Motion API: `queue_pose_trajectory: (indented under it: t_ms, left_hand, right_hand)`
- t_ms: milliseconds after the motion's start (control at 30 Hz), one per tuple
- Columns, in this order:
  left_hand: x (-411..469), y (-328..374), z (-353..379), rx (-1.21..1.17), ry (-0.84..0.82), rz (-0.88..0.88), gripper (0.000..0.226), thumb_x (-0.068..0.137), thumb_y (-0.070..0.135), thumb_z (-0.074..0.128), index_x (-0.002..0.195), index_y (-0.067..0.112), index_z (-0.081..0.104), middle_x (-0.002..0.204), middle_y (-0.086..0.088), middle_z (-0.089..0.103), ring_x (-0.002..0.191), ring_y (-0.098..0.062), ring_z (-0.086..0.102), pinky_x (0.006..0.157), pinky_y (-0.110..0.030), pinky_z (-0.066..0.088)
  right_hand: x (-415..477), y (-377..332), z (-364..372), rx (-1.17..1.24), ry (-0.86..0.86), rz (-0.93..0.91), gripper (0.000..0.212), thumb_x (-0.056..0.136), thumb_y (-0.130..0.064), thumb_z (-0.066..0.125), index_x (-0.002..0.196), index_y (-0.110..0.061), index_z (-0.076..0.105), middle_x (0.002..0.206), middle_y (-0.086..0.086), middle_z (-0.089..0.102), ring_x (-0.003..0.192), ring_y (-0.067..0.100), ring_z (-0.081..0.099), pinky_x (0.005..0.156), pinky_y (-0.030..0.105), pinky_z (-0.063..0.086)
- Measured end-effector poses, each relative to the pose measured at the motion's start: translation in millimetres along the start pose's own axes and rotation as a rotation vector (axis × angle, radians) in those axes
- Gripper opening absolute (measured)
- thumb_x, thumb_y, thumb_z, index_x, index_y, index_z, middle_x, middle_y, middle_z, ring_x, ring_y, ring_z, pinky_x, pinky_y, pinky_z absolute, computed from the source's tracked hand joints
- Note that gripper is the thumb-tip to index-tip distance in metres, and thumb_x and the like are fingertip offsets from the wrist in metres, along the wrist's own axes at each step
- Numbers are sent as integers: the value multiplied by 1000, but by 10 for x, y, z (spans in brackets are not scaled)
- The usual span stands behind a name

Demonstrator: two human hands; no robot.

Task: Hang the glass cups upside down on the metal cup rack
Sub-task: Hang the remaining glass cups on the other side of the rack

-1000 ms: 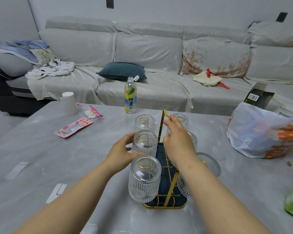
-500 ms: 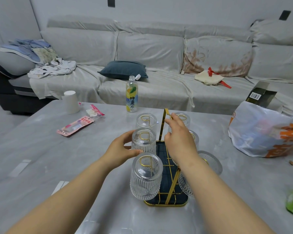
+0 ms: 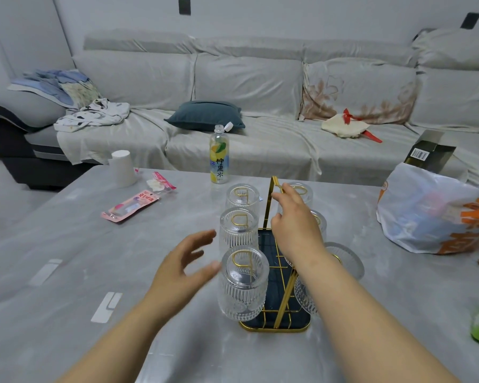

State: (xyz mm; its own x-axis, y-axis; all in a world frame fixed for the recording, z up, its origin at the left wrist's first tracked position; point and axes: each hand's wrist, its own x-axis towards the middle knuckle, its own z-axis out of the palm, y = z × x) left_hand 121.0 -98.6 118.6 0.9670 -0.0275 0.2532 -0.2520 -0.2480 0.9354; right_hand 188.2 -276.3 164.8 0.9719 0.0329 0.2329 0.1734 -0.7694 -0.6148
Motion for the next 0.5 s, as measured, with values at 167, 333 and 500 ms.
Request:
queue_pose_trajectory:
  t_ms: [167, 333, 500]
  left_hand:
    - [-227, -6, 295, 213, -106, -27, 85, 45, 39, 81, 106, 56, 26, 116, 35, 33, 108, 12, 41, 81, 7, 30]
    - [-115, -58, 375, 196, 49, -44, 74, 54, 23, 82, 115, 32, 41, 107, 18, 46, 92, 4, 48, 67, 6, 37]
    - [-34, -48, 317, 195, 39, -47, 75, 53, 25, 83, 118, 27, 44, 105, 17, 47, 91, 5, 50, 67, 4, 37]
  right_hand:
    - [-13, -12, -5, -4, -4, 0, 45, 85, 0, 37, 128, -11, 42, 152, 0, 22, 131, 24, 32, 99, 31, 33]
    - [-13, -11, -5, -5, -10, 7, 45, 84, 1, 37, 128, -11, 42, 152, 0, 21, 131, 24, 31, 99, 32, 33]
    - [0, -6, 0, -5, -11, 6, 45, 84, 1, 37, 128, -11, 41, 152, 0, 21, 131, 25, 31, 100, 34, 33]
